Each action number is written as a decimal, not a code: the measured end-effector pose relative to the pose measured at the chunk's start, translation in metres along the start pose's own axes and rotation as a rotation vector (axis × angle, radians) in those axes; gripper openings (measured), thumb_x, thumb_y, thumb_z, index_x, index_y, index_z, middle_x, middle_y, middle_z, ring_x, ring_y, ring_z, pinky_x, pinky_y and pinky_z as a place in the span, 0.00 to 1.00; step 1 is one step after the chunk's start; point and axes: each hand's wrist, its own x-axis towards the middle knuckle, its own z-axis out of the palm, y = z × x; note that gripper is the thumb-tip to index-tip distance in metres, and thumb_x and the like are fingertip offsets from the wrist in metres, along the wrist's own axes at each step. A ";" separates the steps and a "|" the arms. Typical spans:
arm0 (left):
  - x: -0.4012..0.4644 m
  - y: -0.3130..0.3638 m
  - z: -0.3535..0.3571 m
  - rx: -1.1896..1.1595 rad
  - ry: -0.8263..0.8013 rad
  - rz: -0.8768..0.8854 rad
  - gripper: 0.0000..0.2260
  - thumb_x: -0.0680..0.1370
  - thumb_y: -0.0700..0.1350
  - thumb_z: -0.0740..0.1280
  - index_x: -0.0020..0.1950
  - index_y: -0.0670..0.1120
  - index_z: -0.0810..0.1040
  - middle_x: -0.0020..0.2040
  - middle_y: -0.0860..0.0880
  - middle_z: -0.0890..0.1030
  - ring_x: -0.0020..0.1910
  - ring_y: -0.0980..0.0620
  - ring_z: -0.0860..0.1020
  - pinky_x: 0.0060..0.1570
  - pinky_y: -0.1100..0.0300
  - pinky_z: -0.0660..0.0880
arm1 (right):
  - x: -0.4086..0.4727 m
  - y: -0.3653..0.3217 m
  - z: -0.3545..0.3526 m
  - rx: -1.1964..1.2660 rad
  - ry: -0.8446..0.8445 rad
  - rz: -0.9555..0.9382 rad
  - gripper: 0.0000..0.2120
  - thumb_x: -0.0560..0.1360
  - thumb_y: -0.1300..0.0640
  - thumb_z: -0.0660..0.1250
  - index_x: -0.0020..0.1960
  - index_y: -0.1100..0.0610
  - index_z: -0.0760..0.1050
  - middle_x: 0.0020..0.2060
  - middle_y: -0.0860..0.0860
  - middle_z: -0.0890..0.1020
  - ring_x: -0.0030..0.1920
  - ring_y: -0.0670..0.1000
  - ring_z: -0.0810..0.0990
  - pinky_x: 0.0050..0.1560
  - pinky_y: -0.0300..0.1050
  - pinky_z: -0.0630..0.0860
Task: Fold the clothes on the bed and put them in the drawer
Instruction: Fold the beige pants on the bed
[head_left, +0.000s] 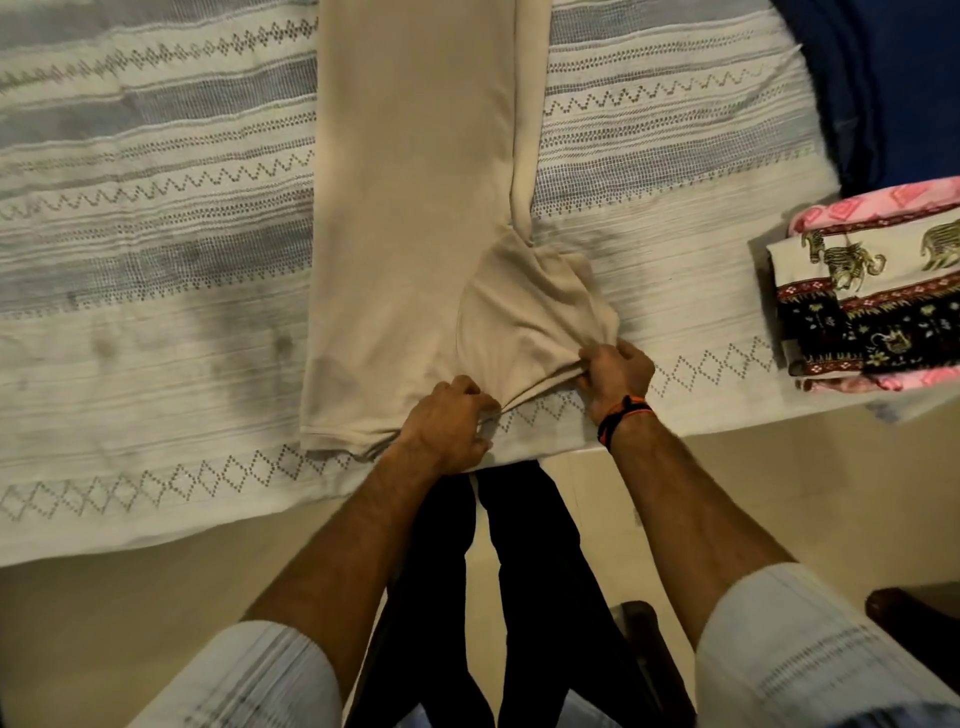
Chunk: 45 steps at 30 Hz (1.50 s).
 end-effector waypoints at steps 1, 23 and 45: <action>0.000 -0.001 -0.001 0.006 -0.004 0.010 0.21 0.74 0.52 0.70 0.68 0.53 0.76 0.64 0.45 0.73 0.60 0.42 0.74 0.60 0.49 0.74 | -0.001 0.000 0.001 0.007 0.011 -0.019 0.12 0.67 0.70 0.67 0.47 0.60 0.80 0.39 0.51 0.82 0.41 0.53 0.80 0.42 0.46 0.79; 0.020 -0.060 -0.019 -1.258 0.379 -0.694 0.24 0.61 0.54 0.75 0.53 0.43 0.82 0.49 0.45 0.85 0.47 0.44 0.83 0.52 0.47 0.81 | -0.075 0.065 0.049 -0.648 -0.098 -0.669 0.24 0.73 0.50 0.72 0.64 0.59 0.72 0.58 0.56 0.76 0.57 0.56 0.77 0.59 0.52 0.75; -0.030 -0.081 -0.023 -0.567 0.745 -0.730 0.19 0.69 0.49 0.77 0.55 0.47 0.77 0.53 0.49 0.80 0.54 0.48 0.78 0.55 0.55 0.75 | -0.063 0.043 0.048 -0.537 -0.076 -0.268 0.27 0.65 0.46 0.80 0.57 0.58 0.76 0.48 0.51 0.80 0.49 0.51 0.79 0.58 0.48 0.77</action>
